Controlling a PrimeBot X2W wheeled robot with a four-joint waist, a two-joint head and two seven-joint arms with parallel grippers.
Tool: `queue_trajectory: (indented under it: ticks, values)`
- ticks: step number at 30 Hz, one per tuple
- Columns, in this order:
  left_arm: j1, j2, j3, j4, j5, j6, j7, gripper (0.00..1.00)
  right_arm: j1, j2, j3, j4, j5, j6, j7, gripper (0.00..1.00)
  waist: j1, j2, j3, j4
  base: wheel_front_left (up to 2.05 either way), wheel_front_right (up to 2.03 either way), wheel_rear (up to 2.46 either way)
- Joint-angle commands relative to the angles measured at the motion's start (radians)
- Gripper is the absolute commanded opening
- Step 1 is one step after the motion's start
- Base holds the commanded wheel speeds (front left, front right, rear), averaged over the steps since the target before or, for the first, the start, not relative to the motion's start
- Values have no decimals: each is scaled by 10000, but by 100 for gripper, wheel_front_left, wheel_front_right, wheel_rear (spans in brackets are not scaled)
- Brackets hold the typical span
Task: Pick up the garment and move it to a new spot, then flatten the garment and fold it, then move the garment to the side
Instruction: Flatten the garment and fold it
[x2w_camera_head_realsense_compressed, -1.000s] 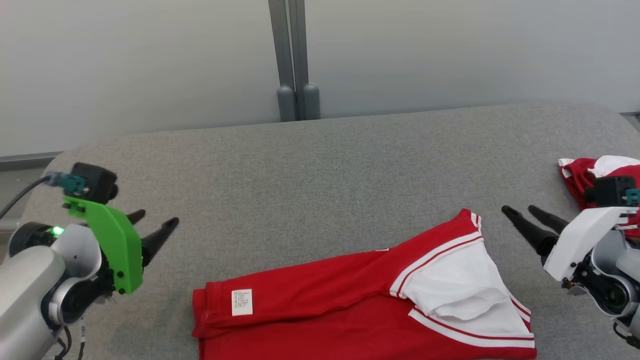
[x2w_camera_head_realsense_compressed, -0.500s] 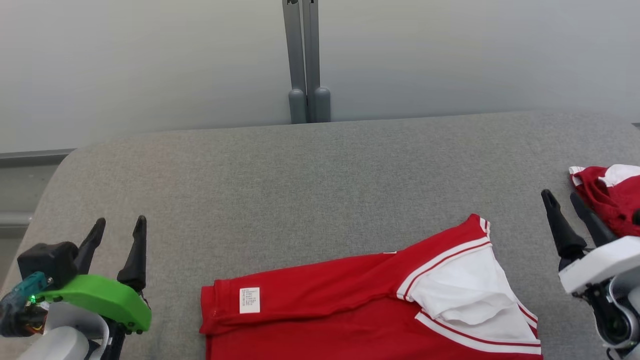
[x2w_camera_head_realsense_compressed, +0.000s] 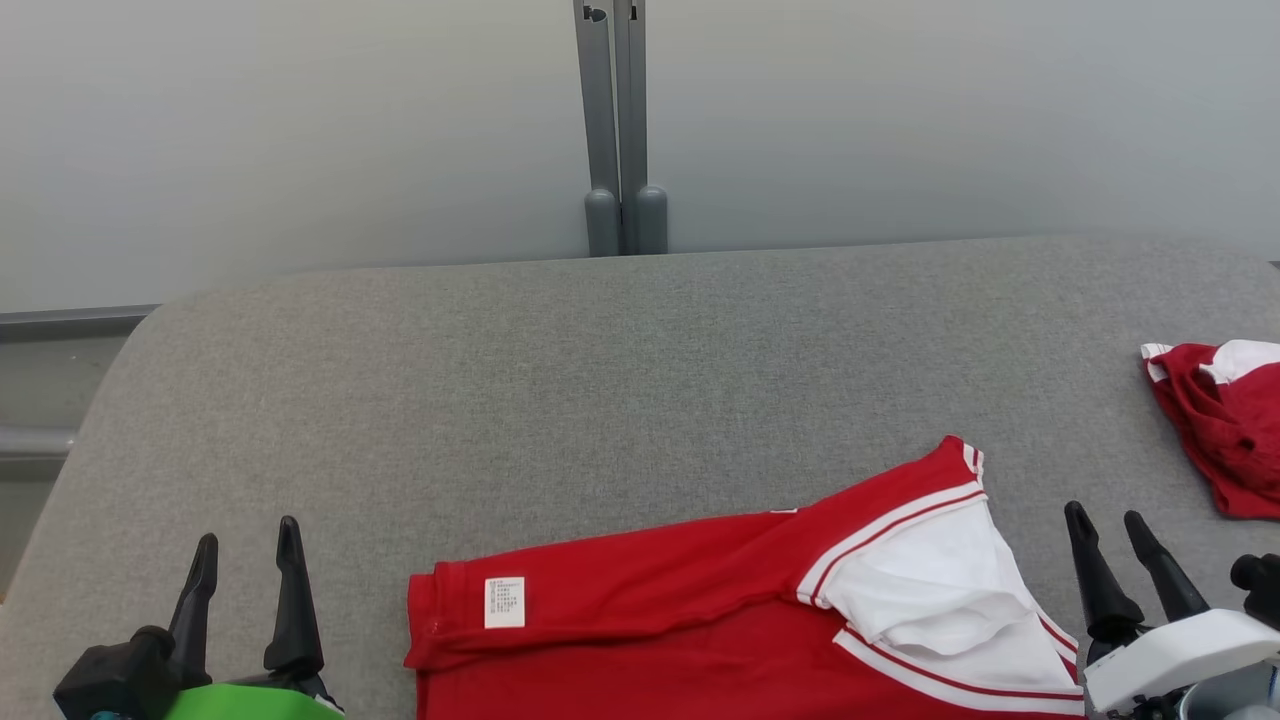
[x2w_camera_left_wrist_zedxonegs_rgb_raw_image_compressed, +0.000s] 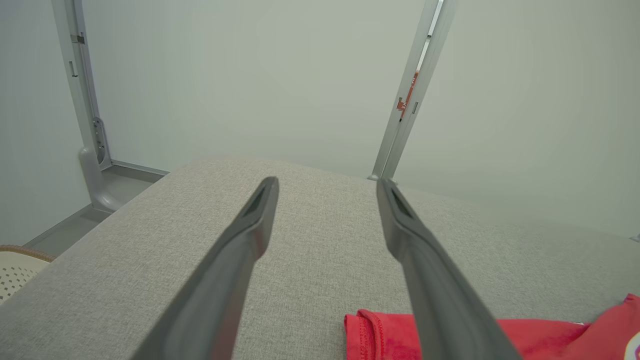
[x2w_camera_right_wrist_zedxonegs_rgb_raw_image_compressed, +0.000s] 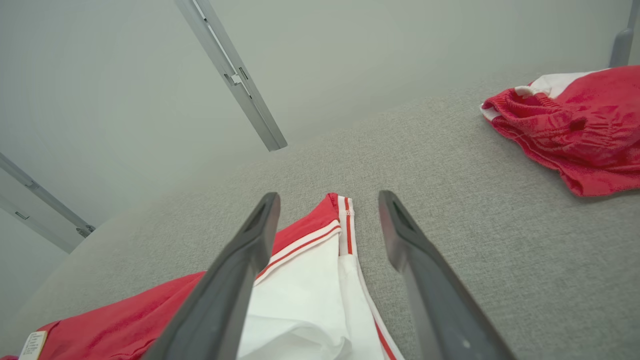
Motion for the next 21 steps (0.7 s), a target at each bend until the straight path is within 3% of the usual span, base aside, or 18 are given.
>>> queue_trajectory:
  ticks: [1,10,21]
  values:
    - [162,-143,184,125,216,-243,-21,100,46,67,45,88,-46,5,-23,100,0,0,-3,10,0,0,0]
    - [4,-954,679,808,812,-1337,-22,100,-1498,376,634,2267,-124,5,1458,100,0,0,16,162,0,0,0]
    - [-392,-1308,615,1610,1012,-1988,-23,100,-3041,785,1103,5573,58,5,2538,100,0,0,108,887,0,0,0]
